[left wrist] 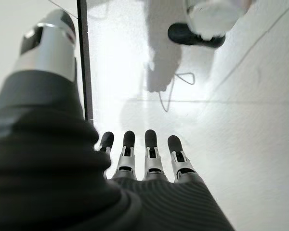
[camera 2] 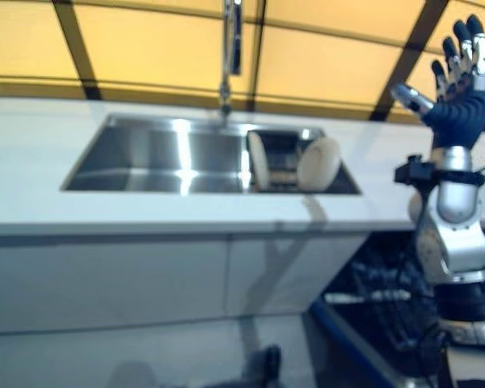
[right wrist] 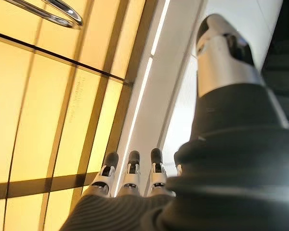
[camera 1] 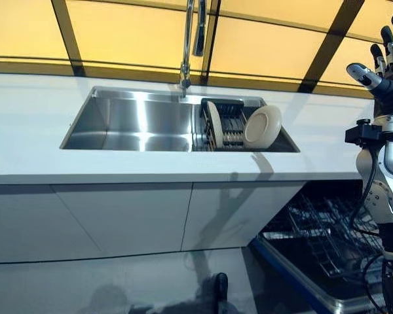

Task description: Take plates into dishwasher

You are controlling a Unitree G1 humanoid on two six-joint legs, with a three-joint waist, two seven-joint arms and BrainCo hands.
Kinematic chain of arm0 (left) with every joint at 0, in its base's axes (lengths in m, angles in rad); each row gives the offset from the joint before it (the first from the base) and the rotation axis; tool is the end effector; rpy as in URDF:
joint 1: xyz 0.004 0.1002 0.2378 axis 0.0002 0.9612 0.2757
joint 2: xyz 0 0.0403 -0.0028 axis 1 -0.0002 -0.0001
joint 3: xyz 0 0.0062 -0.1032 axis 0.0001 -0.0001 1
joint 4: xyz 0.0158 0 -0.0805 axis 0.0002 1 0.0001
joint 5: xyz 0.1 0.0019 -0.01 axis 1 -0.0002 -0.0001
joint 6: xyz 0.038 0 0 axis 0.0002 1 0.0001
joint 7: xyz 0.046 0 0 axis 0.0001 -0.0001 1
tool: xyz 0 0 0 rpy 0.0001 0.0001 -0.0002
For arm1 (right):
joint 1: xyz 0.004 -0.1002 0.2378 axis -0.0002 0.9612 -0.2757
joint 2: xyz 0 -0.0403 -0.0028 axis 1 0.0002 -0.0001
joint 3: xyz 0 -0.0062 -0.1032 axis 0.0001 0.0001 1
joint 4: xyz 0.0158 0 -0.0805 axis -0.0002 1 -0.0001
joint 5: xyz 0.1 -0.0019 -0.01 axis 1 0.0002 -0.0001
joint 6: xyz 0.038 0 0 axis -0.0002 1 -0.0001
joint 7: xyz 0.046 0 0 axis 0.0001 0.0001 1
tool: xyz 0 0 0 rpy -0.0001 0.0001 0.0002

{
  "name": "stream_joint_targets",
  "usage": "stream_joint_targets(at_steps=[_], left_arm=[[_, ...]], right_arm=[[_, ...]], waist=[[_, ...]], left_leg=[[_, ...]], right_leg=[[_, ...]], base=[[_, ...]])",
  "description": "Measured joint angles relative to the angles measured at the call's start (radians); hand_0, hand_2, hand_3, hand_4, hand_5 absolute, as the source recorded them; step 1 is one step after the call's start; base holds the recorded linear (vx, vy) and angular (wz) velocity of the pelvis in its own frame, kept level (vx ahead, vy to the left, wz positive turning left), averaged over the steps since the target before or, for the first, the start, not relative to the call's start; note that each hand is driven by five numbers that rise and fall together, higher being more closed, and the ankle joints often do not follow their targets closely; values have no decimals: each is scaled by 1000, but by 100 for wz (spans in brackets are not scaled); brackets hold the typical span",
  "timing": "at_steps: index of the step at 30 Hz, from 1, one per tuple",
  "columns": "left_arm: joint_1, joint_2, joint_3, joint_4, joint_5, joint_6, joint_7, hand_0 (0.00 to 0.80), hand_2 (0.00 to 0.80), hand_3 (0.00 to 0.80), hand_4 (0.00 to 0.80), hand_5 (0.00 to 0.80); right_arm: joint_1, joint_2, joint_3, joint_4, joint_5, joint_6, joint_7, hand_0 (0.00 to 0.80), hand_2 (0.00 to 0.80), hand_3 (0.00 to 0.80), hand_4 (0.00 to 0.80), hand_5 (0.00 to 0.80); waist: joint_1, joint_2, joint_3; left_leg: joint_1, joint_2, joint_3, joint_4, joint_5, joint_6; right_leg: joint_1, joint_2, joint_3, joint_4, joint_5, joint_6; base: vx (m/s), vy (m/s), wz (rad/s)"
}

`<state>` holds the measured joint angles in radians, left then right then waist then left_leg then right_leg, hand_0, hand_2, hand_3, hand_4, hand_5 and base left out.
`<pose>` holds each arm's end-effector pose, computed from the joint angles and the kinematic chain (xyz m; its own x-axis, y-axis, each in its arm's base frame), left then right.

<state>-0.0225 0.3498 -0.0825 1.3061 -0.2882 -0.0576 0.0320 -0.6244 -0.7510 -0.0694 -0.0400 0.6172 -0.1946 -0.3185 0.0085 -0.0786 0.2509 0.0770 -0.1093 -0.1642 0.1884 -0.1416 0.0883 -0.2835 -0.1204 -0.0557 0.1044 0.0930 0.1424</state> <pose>0.0692 0.2685 -0.1034 0.3296 0.3443 -0.8791 -0.2047 0.9350 0.2895 0.2588 -0.2422 0.2630 0.6183 -0.1713 0.7671 0.1432 0.9842 0.1044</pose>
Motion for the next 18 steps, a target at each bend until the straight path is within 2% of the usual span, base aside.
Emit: stream_joint_targets(at_steps=[1, 2, 3, 4, 5, 8, 10, 11, 14, 18], left_arm=[[6, 1, 1, 1, 0, 0, 0, 0, 0, 0, 0, 0], [0, 11, -4, 4, 0, -5, 0, 0, 0, 0, 0, 0], [-6, 26, -9, 18, 0, -10, -3, 0, 0, 0, 0, 0], [-9, 30, -8, 23, 0, -13, -4, 0, 0, 0, 0, 0], [-8, 18, -6, 18, 0, -18, -8, 0, 0, 0, 0, 0], [3, -5, -4, 10, 1, -20, -15, 0, 0, 0, 0, 0], [-3, -20, 3, 7, 2, -27, -19, 0, 0, 0, 0, 0], [-8, -26, 4, 3, 2, -37, -24, 0, 0, 0, 0, 0], [-19, -31, 4, -1, 3, -56, -33, 0, 0, 0, 0, 0], [-18, -30, 4, -5, 3, -61, -33, 0, 0, 0, 0, 0]], right_arm=[[3, -9, 0, -9, -7, 4, -6, 0, 0, 0, 0, 0], [-3, -25, -2, -15, -9, 4, -14, 0, 0, 0, 0, 0], [-4, -36, -2, -9, -12, 4, -17, 0, 0, 0, 0, 0], [-5, -36, 0, -2, -14, 5, -16, 0, 0, 0, 0, 0], [-14, -39, 0, 6, -16, 6, -14, 0, 0, 0, 0, 0], [-19, -41, 4, 11, -16, 15, -6, 0, 0, 0, 0, 0], [-21, -50, 3, 12, -16, 33, -6, 0, 0, 0, 0, 0], [-24, -54, 3, 12, -16, 36, -7, 0, 0, 0, 0, 0], [-46, -54, 5, 12, -16, 51, -6, 0, 0, 0, 0, 0], [-63, -54, 5, 10, -16, 93, 7, 0, 0, 0, 0, 0]], waist=[[-21, -2, -16], [-24, -12, -31], [-18, -44, -50], [-15, -58, -60], [-11, -27, -58], [-7, 11, -62], [-25, 17, -63], [-24, 20, -64], [-22, 28, -68], [-21, 35, -71]], left_leg=[[3, 13, -7, 0, -18, -13], [5, 23, -14, -3, -23, -39], [5, 16, -19, -4, -38, -66], [11, 15, -28, -6, -49, -79], [22, 49, -34, -3, -67, -104], [51, 122, -29, -42, -66, -114], [56, 149, -29, -47, -51, -147], [59, 154, -29, -47, -46, -153], [59, 175, -30, -40, -43, -158], [48, 185, -31, -34, -39, -164]], right_leg=[[3, 1, 24, 34, -1, -2], [9, -3, 29, 55, -5, -1], [43, -11, 34, 45, -6, -8], [70, -11, 40, 22, 32, -60], [95, 23, 15, 2, 54, -111], [112, 91, -7, -6, 36, -159], [129, 106, -33, -14, 14, -171], [136, 112, -37, -19, 12, -176], [144, 130, -51, -18, -2, -195], [140, 130, -66, -2, -10, -205]], base=[[289, -291, 77], [306, -281, 91], [279, -258, 69], [178, -161, 51], [179, -147, 28], [244, -220, -1], [179, -198, 18], [142, -158, 18], [129, -146, 10], [90, -116, 13]])
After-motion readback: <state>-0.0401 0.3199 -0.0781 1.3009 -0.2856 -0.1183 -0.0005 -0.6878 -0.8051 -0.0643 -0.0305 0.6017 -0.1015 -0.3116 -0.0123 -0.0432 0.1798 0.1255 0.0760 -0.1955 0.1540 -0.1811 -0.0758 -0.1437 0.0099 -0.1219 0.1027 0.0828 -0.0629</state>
